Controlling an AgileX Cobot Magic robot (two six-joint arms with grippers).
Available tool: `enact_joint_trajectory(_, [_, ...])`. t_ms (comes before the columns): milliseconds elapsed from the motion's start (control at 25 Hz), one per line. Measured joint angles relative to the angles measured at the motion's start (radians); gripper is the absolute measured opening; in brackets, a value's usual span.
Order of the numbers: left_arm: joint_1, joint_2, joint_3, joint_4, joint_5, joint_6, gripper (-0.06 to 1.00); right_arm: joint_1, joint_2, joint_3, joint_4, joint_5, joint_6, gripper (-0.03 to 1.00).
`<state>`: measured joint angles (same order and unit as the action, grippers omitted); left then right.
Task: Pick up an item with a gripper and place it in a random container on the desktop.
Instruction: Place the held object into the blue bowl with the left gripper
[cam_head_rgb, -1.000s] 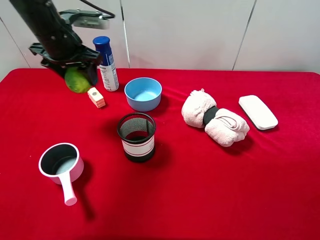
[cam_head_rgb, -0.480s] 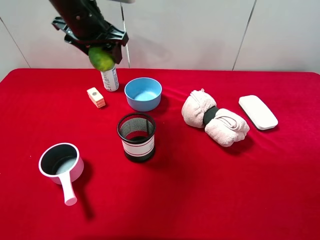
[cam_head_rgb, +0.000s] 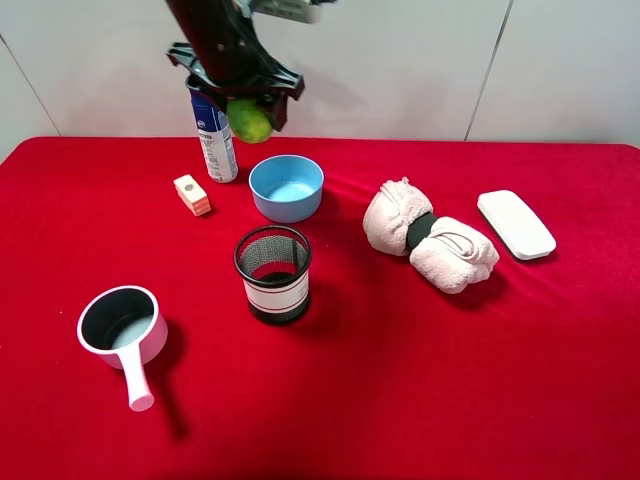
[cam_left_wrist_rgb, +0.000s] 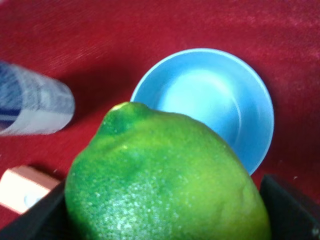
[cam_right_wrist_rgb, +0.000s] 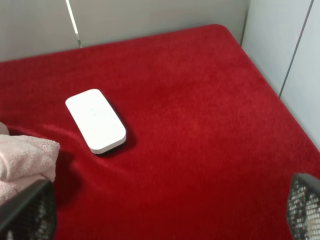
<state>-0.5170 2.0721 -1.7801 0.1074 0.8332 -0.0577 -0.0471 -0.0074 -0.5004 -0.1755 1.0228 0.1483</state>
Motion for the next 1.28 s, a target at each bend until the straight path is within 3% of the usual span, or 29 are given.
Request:
enact_joint_trajectory(480, [-0.028,0.156,-0.067,-0.008,-0.007,0.006,0.69,0.0,0.0,0.0,0.0,0.0,0.0,0.69])
enact_joint_trajectory(1280, [-0.028,0.223,-0.071,-0.012,-0.172,0.058,0.69,0.0,0.0,0.0,0.0,0.0,0.0,0.69])
